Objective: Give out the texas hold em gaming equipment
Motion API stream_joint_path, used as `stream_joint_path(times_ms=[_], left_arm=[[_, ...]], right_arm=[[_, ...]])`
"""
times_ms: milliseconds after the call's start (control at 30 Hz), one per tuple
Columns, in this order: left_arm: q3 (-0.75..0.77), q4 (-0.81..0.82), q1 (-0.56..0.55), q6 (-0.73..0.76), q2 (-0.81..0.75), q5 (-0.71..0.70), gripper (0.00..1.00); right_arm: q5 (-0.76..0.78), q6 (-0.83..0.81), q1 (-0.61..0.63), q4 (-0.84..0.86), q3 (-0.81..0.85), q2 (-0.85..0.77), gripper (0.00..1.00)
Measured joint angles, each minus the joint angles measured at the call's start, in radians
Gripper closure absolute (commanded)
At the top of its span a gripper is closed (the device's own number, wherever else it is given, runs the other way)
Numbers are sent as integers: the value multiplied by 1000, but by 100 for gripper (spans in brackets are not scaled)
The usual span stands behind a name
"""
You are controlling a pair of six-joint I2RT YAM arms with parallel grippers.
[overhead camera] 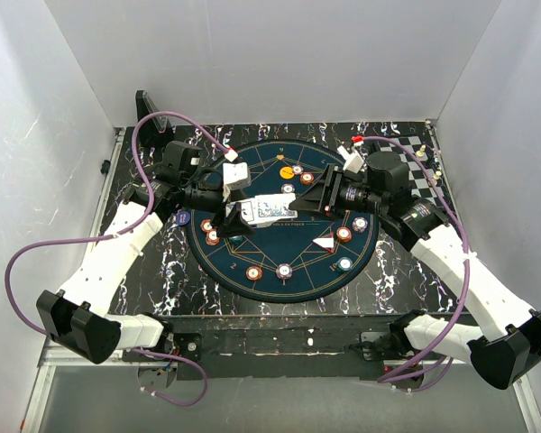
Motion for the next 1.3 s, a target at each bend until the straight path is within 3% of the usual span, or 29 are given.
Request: stream_joint_path(times_ms=[433, 933, 1300], left_arm=[[0, 3, 0, -12, 0, 4, 62], [0, 2, 1, -14, 0, 3, 62], [0, 2, 1, -14, 0, 3, 62]], right_arm=[[-23, 21, 13, 11, -34, 27, 53], [-29, 51, 14, 56, -34, 34, 95], [-10, 47, 14, 29, -34, -7, 96]])
